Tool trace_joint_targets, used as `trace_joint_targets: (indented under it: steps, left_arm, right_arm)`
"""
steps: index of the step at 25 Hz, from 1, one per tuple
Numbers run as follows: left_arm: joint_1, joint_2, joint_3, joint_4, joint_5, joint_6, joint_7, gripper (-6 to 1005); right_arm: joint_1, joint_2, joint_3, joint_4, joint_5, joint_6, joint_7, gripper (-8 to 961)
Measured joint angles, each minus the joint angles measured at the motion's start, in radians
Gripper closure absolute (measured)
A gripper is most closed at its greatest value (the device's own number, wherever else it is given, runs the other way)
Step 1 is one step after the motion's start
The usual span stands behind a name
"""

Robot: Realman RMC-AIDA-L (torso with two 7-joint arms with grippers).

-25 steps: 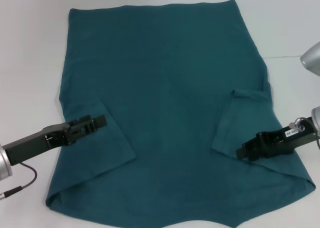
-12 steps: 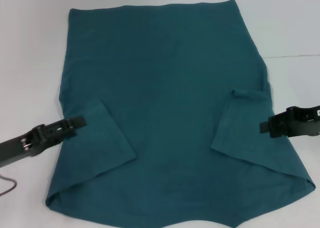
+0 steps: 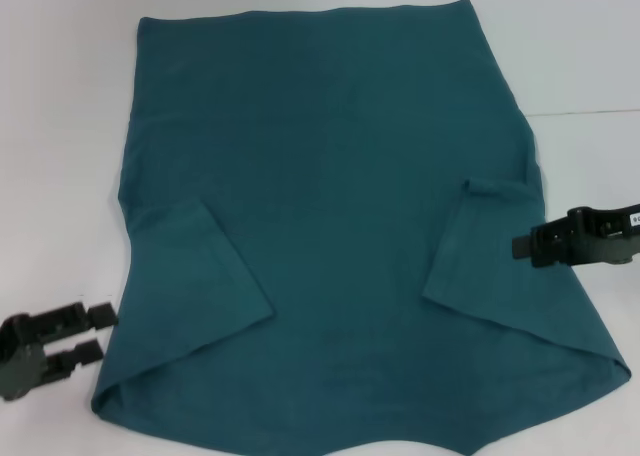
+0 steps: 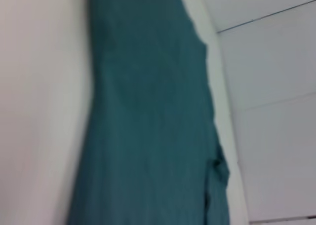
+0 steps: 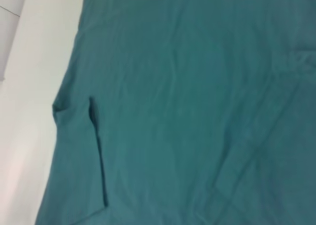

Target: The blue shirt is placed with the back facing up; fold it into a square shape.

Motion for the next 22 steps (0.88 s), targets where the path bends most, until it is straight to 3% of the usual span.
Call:
trace_joint_targets:
  steps: [10,22]
  left_arm:
    - [-0.02,0.012,-0.015,0.015,0.144,-0.007,-0.016,306]
    - [-0.02,0.008,-0.01,0.009,0.178,-0.064,-0.064,306]
  right_arm:
    - [-0.036,0.006,0.006,0.01,0.105,0.008,-0.02,537]
    - [-0.057,0.007,0.012,0.01,0.141,0.009,-0.026,538]
